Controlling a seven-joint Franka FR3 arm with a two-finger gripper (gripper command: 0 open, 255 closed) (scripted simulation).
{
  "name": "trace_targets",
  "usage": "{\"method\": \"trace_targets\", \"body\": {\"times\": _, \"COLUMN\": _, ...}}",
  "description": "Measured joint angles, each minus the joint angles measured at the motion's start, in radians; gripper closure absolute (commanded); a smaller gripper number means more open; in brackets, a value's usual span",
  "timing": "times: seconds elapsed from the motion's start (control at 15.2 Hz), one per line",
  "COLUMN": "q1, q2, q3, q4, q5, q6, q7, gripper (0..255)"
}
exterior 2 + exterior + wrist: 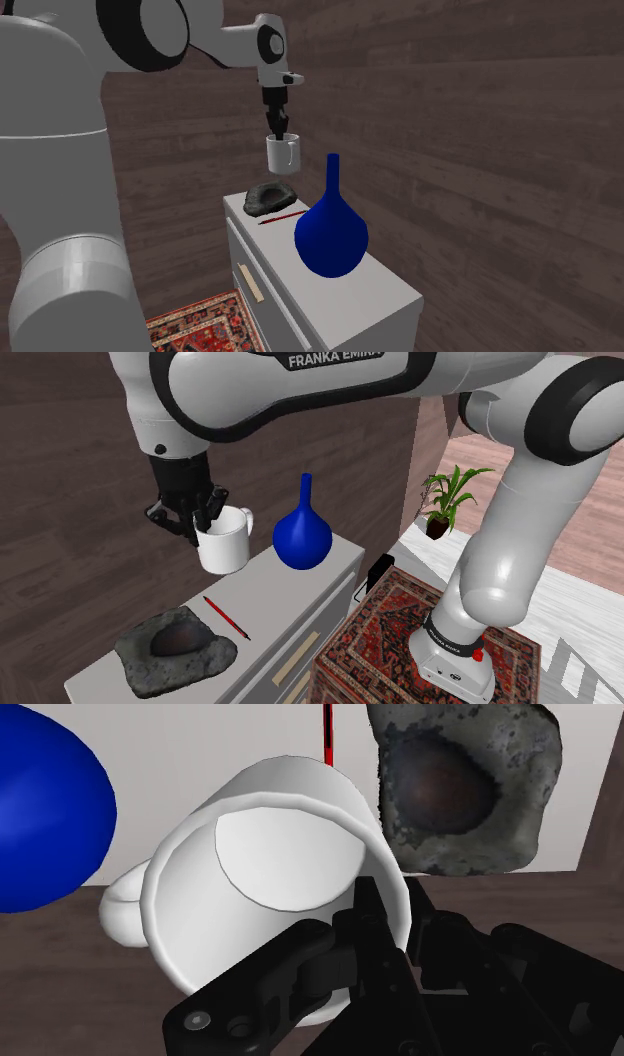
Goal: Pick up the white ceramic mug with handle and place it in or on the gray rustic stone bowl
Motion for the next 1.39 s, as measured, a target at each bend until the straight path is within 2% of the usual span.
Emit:
{"method": "trace_targets", "body": {"times": 0.26, "q1": 0.082, "q2": 0.144, "q3": 0.033, "q4": 0.176, "q5": -0.088, "q6": -0.064, "q7": 0.11, "gripper": 255}}
{"method": "trace_targets", "body": {"times": 0.53, "q1": 0.21, "q2": 0.311, "q3": 0.044, "q4": 0.41, "q5": -0.186, "q6": -0.162, "q7": 0.213, "gripper": 255}}
{"method": "trace_targets", "body": {"times": 0.66, "q1": 0.254, "q2": 0.363, "q3": 0.041, "q4": 0.488, "q5": -0.215, "q6": -0.195, "q7": 0.235, "gripper": 255}}
{"method": "trace_targets", "body": {"times": 0.79, "q1": 0.263, "q2": 0.374, "q3": 0.04, "q4": 0.484, "q5": -0.221, "q6": -0.183, "q7": 0.245, "gripper": 255}}
{"method": "trace_targets", "body": {"times": 1.39, "q1": 0.233, "q2": 0.359, "q3": 0.039, "q4": 0.337, "q5": -0.216, "q6": -0.053, "q7": 0.257, "gripper": 255}}
